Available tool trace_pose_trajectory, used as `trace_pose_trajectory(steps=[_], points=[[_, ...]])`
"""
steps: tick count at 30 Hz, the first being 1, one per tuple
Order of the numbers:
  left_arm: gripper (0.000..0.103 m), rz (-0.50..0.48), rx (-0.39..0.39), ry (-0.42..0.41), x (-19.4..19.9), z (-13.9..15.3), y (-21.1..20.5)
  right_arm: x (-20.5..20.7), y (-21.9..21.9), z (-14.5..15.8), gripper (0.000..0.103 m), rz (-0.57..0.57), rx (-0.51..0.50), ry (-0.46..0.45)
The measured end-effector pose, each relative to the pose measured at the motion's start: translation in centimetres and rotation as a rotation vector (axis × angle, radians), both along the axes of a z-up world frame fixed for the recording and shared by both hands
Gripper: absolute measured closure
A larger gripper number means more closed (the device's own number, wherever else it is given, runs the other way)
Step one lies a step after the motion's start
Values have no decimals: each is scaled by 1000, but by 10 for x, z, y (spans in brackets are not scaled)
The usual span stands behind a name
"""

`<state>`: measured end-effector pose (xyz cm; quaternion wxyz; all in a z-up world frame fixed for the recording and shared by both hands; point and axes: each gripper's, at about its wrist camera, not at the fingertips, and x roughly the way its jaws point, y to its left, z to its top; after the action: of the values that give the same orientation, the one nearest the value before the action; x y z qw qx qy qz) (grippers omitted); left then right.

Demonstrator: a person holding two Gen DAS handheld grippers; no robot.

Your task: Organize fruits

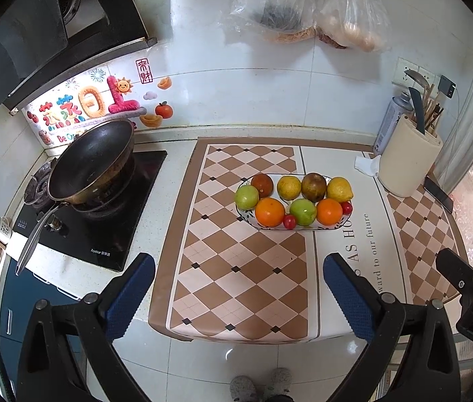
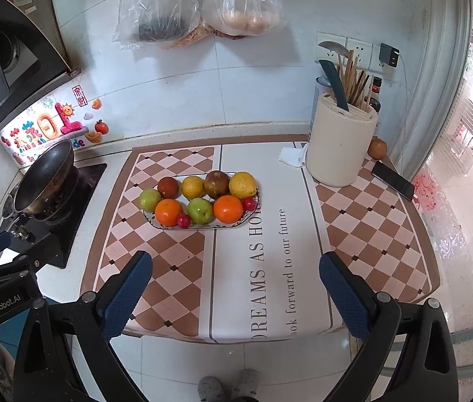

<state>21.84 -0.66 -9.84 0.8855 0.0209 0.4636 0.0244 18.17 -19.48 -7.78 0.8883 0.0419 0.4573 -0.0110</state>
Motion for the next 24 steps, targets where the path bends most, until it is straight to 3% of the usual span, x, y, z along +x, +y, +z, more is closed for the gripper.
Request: trace_pose_trajectory(steps=[24], points=[[0, -4, -5, -6, -4, 4, -6, 0, -7, 2, 1, 0, -13, 1]])
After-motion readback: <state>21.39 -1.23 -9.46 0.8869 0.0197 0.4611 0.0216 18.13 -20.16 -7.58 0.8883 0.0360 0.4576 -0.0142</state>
